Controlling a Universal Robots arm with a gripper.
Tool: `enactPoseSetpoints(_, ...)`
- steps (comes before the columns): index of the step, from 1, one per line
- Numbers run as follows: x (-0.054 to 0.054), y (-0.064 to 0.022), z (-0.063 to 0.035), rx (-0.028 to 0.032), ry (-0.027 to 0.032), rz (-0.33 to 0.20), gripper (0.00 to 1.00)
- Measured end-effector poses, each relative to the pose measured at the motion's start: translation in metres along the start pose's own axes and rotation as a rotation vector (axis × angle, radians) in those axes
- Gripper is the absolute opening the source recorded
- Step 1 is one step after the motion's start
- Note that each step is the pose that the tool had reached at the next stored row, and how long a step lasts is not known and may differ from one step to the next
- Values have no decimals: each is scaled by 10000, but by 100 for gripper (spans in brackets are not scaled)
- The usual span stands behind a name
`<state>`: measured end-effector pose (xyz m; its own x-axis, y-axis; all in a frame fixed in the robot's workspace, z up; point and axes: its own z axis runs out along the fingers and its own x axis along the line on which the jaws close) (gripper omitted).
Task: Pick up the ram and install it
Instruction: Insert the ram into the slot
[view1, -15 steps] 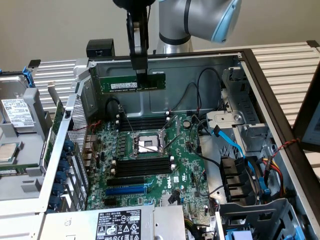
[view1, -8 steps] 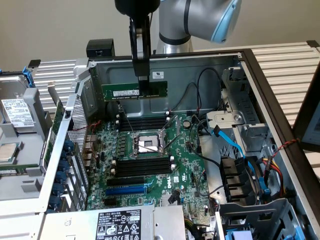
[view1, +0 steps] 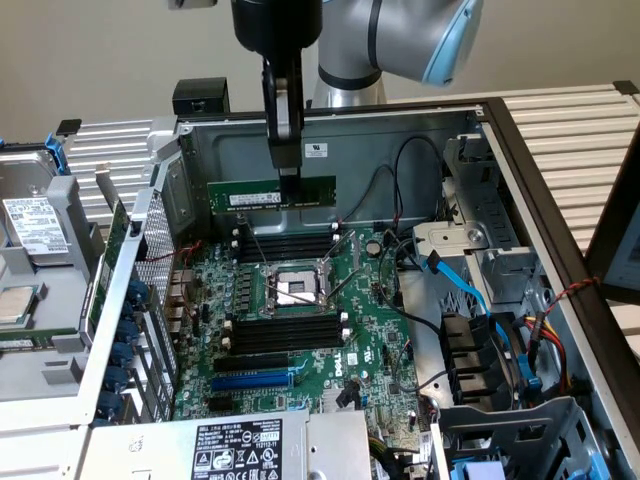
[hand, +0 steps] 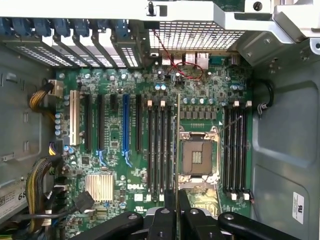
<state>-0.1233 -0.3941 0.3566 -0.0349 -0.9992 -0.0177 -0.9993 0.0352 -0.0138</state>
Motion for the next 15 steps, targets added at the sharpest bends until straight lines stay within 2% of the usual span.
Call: enactPoseSetpoints(15, 8, 4, 291, 1, -26, 40, 14)
